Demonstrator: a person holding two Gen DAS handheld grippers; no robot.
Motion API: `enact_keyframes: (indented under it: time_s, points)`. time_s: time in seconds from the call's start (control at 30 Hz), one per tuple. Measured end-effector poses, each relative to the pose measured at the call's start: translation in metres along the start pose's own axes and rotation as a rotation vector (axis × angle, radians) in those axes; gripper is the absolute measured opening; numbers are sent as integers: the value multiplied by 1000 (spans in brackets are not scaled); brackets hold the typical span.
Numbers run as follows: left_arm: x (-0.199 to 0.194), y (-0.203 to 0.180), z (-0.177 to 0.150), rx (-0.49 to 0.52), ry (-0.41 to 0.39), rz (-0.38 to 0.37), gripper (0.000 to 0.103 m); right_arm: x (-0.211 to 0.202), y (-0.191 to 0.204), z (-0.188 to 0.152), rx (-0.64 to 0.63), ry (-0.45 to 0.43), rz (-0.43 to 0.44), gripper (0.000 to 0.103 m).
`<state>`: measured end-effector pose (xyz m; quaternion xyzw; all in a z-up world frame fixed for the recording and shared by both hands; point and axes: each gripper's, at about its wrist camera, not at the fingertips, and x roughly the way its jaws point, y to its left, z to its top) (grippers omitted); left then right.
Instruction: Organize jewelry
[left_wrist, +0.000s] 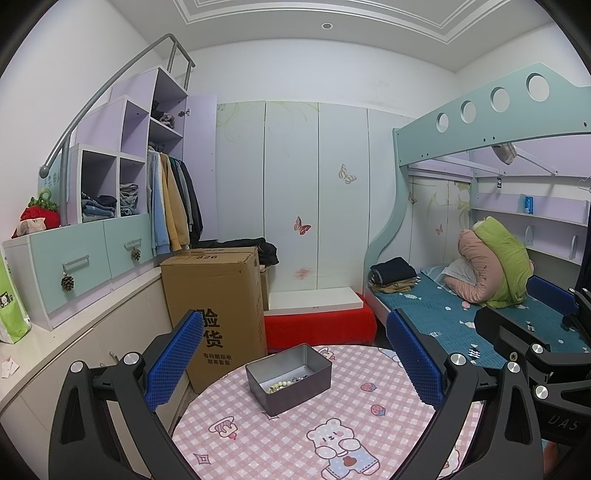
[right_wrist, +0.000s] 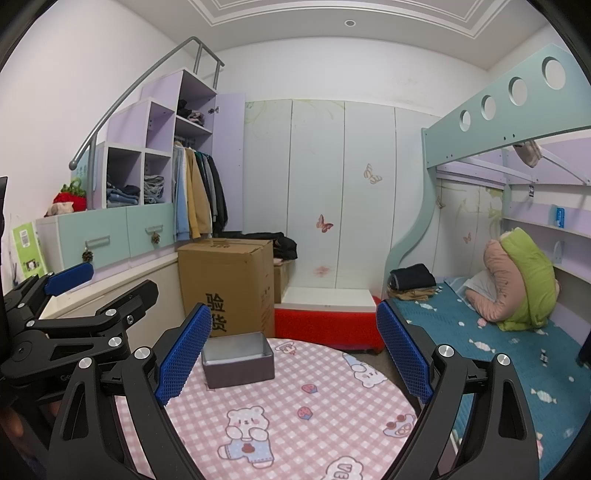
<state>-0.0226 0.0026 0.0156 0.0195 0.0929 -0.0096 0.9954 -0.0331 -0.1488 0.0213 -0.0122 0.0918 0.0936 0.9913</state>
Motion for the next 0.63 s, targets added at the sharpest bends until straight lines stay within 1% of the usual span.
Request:
enact_keyframes:
  time_s: [0.63]
  points:
    - [9,2,-4,2,15,-10,96,1,1,-1,2,3,0,88]
